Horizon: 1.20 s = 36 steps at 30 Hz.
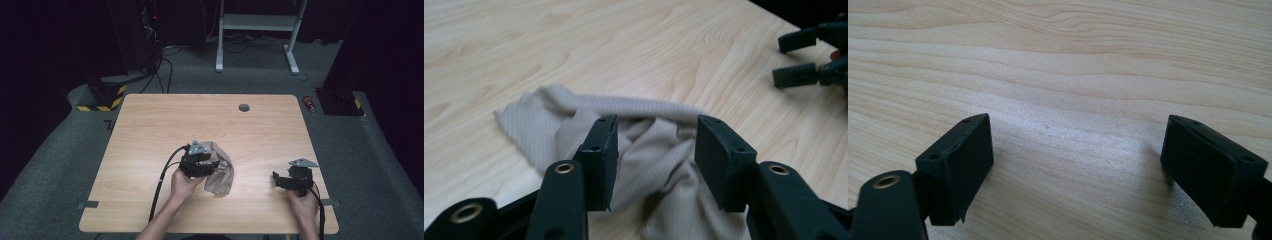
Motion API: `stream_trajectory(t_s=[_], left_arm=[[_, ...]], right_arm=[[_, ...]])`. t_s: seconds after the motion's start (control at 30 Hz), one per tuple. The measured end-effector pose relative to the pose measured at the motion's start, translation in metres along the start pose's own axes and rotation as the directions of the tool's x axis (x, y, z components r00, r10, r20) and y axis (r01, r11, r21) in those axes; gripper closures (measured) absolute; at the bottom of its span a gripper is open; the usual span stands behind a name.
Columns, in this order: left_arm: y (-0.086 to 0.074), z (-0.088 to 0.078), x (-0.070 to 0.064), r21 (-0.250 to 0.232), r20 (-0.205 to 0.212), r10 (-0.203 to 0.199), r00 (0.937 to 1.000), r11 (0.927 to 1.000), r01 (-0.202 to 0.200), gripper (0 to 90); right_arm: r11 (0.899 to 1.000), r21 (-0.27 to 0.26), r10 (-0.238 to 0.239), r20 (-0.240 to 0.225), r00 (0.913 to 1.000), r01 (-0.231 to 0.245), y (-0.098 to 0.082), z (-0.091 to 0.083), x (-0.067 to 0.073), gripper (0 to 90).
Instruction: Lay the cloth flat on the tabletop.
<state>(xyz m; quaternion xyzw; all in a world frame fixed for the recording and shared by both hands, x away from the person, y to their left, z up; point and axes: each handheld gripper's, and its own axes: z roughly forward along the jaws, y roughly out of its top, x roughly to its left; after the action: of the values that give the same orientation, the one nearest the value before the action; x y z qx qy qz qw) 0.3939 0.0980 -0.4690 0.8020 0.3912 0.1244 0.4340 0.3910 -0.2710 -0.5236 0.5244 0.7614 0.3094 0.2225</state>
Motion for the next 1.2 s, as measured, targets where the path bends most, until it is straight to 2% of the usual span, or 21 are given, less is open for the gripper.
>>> stream_trajectory(t_s=[0.1, 0.2, 0.27, 0.3, 0.4, 0.5, 0.57, 0.63, 0.7, 0.73, 0.8, 0.87, 1.0, 1.07, 1.13, 1.2], left_arm=[[-0.012, -0.008, -0.001, 0.005, -0.019, 0.002, 0.9998, 1.0000, -0.002, 52.0], [-0.027, -0.014, -0.002, 0.020, -0.023, -0.008, 0.9997, 0.9998, 0.008, 51.9], [-0.034, -0.014, -0.002, 0.031, -0.025, -0.018, 0.9995, 0.9993, 0.019, 52.1], [-0.038, -0.014, -0.001, 0.037, -0.025, -0.019, 0.9995, 0.9991, 0.020, 52.4], [-0.047, -0.009, -0.002, 0.047, -0.012, -0.022, 0.9997, 0.9987, 0.023, 57.2], [-0.052, -0.003, -0.006, 0.041, -0.021, -0.010, 0.9997, 0.9991, 0.011, 59.8], [-0.053, 0.002, -0.007, 0.038, -0.021, -0.013, 0.9997, 0.9992, 0.014, 59.8], [-0.054, 0.007, -0.008, 0.036, -0.022, -0.018, 0.9996, 0.9992, 0.019, 61.1], [-0.055, 0.010, -0.008, 0.036, -0.023, -0.018, 0.9996, 0.9992, 0.018, 65.7], [-0.055, 0.013, -0.008, 0.034, -0.012, -0.032, 0.9994, 0.9989, 0.032, 69.2], [-0.055, 0.015, -0.008, 0.036, -0.015, -0.020, 0.9997, 0.9992, 0.020, 75.7], [-0.054, 0.015, -0.007, 0.037, -0.011, -0.014, 0.9998, 0.9992, 0.015, 82.3], [-0.054, 0.010, -0.006, 0.045, -0.007, -0.011, 0.9999, 0.9989, 0.012, 88.4], [-0.055, 0.008, -0.005, 0.045, -0.009, -0.002, 1.0000, 0.9990, 0.002, 88.8], [-0.055, 0.006, -0.005, 0.044, -0.007, -0.005, 1.0000, 0.9990, 0.005, 89.1], [-0.056, 0.004, -0.004, 0.040, -0.008, -0.010, 0.9999, 0.9991, 0.010, 89.2]], right_arm=[[1.000, 0.000, -0.023, -0.023, 0.9995, 0.023, 0.000, 0.000, 0.001, 13.2], [1.000, 0.002, -0.026, -0.026, 0.9993, 0.026, 0.001, 0.000, 0.002, 15.8], [1.000, 0.007, -0.023, -0.016, 0.9996, 0.023, 0.002, -0.005, 0.003, 36.2], [1.000, 0.003, -0.026, -0.020, 0.9995, 0.026, 0.001, -0.006, 0.004, 41.4], [0.999, -0.007, -0.038, -0.045, 0.9983, 0.038, 0.002, -0.006, 0.010, 46.5], [0.999, -0.022, -0.051, -0.117, 0.9918, 0.049, 0.005, -0.006, 0.022, 48.1], [0.997, -0.028, -0.076, -0.167, 0.9831, 0.073, 0.008, -0.005, 0.033, 47.4], [0.994, -0.036, -0.108, -0.217, 0.9702, 0.102, 0.013, -0.004, 0.047, 47.3], [0.989, -0.051, -0.145, -0.260, 0.9546, 0.136, 0.021, -0.003, 0.062, 47.5], [0.987, -0.056, -0.161, -0.280, 0.9466, 0.151, 0.024, -0.002, 0.067, 47.5], [0.983, -0.060, -0.183, -0.326, 0.9274, 0.173, 0.035, 0.003, 0.082, 47.4], [0.981, -0.065, -0.195, -0.352, 0.9154, 0.184, 0.043, 0.009, 0.094, 47.4], [0.979, -0.031, -0.199, -0.366, 0.9090, 0.202, 0.054, 0.027, 0.113, 48.1], [0.979, -0.008, -0.190, -0.399, 0.8971, 0.204, 0.058, 0.035, 0.117, 54.5], [0.979, 0.007, -0.183, -0.435, 0.8815, 0.206, 0.059, 0.040, 0.120, 66.6], [0.976, 0.008, -0.192, -0.442, 0.8762, 0.218, 0.059, 0.042, 0.123, 78.1]])
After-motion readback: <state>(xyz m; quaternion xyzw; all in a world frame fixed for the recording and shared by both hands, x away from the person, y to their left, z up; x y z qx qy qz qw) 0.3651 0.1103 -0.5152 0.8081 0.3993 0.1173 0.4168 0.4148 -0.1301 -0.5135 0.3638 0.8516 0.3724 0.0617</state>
